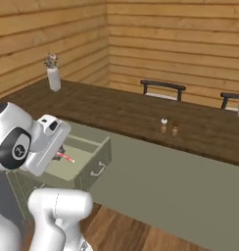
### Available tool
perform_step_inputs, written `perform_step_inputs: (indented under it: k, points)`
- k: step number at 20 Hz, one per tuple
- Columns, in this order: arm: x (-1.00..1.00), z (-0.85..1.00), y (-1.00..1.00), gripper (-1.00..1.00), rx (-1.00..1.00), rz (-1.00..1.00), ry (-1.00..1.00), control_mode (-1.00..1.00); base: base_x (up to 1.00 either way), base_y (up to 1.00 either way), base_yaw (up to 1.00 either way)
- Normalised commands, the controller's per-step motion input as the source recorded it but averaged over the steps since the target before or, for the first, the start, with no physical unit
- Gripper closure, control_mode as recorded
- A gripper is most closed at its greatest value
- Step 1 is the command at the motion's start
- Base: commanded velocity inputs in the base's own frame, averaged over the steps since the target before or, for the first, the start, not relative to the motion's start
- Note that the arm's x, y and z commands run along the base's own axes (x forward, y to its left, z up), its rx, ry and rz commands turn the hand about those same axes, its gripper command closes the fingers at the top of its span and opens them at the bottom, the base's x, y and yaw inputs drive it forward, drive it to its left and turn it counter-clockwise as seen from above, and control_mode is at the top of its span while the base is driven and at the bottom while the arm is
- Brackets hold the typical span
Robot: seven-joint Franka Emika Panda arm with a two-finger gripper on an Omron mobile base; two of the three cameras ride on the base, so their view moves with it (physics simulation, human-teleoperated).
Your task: Take a straw from the drawer in front and place it inside the glass cup on the dining counter.
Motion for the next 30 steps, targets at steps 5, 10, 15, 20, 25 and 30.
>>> perform_step_inputs:
  k: [5, 10, 15, 20, 25, 30]
  points:
    - [0.00, 0.00, 0.00, 1.00, 0.00, 0.00, 0.00, 1.00, 0.28, -1.00, -0.20]
    - [0.00, 0.00, 0.00, 1.00, 0.00, 0.00, 0.00, 1.00, 0.56, -1.00, -0.20]
    - [0.00, 0.00, 0.00, 1.00, 0.00, 0.00, 0.00, 1.00, 0.33, -1.00, -0.13]
    - [0.00, 0.00, 0.00, 1.00, 0.00, 0.00, 0.00, 1.00, 0.00, -1.00, -0.06]
    - [0.00, 0.00, 0.00, 1.00, 0.00, 0.00, 0.00, 1.00, 0.22, -1.00, -0.05]
    - [0.00, 0.00, 0.00, 1.00, 0.00, 0.00, 0.00, 1.00, 0.28, -1.00, 0.00]
